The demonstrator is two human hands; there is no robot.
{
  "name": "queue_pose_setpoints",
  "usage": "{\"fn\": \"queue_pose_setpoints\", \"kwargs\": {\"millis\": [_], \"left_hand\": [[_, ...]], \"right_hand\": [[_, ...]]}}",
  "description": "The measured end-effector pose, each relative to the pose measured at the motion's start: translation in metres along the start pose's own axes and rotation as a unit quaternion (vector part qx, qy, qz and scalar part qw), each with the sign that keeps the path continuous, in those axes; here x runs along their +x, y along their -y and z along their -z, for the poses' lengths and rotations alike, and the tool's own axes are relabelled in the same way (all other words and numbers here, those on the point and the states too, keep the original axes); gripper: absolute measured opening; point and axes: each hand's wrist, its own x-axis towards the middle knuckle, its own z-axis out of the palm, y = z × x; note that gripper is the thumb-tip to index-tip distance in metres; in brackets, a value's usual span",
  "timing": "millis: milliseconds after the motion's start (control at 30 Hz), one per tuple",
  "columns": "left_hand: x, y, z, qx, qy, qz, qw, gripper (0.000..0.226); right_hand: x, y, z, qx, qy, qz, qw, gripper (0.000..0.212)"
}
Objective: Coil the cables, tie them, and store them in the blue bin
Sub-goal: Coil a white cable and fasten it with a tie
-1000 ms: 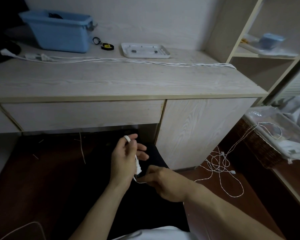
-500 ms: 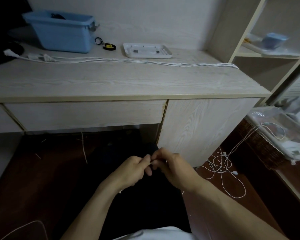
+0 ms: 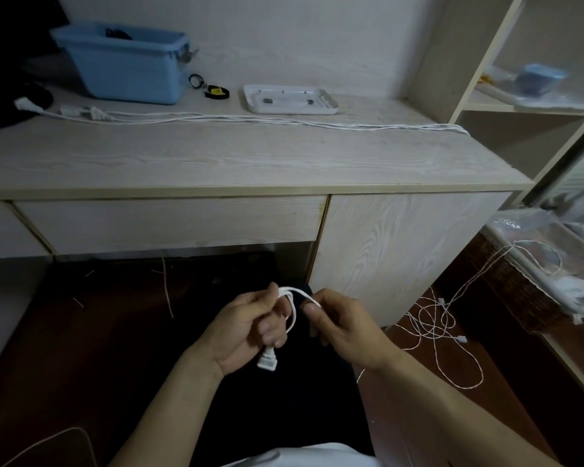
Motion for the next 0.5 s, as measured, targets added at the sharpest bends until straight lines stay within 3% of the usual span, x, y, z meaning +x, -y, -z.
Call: {"fn": "queue_pose_setpoints", "kwargs": {"millis": [100,167,267,367,500], "left_hand": [[0.005,0.000,0.006,-0.112,-0.053,-0.053,0.991,0.042],[0.010,-0.003,0.015,-0.211,-0.078,-0.080,0.971,0.046],[0.010,-0.009,0.028,-0.303,-0.136,-0.120,0.936,0.047],[0.011,-0.011,0.031,-0.335,-0.192,-0.152,0.910,0.051],[0.016,-0.011,0.029,-0.287,-0.231,-0.171,0.914,0.061]], "right_hand": [[0.001,0.004,0.001,0.072,0.008,-0.062,0.995,0.038],[0.002,0.000,0.004,0.073,0.007,-0.080,0.994,0.031],[0.005,-0.011,0.007,0.043,-0.003,-0.086,0.995,0.016],[0.008,-0.018,0.011,-0.072,-0.011,-0.078,0.994,0.009],[0.003,-0.018,0.011,-0.150,0.153,-0.034,0.976,0.015]]}}
